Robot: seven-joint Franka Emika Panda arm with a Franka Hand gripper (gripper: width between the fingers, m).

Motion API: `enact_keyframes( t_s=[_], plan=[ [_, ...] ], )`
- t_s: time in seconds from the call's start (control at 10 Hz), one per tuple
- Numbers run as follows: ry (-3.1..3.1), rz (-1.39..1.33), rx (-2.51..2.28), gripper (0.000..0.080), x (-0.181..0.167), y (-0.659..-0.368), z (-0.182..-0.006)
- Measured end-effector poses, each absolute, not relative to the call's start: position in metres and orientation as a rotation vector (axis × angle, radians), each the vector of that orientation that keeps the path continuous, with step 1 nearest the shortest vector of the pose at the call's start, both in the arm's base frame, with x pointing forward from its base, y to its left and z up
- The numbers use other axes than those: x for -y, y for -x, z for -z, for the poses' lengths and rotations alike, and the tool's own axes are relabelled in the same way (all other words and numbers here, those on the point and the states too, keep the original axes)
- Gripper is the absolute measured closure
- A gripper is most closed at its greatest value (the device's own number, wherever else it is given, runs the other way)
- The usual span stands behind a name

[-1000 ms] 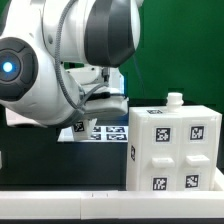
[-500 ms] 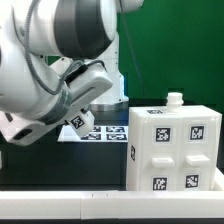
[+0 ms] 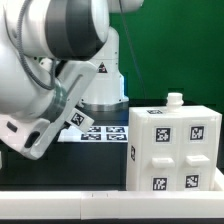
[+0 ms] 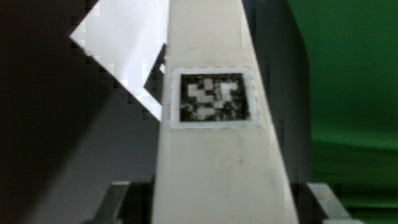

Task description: Assemble cabinet

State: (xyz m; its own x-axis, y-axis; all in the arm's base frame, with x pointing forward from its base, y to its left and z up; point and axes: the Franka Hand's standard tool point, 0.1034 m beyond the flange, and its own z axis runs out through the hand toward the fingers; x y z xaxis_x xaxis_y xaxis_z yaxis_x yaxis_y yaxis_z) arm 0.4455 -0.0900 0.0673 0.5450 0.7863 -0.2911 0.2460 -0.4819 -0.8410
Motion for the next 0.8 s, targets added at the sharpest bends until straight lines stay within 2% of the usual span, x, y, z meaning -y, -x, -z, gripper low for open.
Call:
enact_keyframes(
  t_s=[0.7, 0.8],
  plan=[
    [1.965, -0.832, 0.896, 0.0512, 0.0946, -0.4448, -0.0656],
    [1.965, -0.832, 0.896, 0.0356, 0.0949, -0.4447, -0.0655]
  ],
)
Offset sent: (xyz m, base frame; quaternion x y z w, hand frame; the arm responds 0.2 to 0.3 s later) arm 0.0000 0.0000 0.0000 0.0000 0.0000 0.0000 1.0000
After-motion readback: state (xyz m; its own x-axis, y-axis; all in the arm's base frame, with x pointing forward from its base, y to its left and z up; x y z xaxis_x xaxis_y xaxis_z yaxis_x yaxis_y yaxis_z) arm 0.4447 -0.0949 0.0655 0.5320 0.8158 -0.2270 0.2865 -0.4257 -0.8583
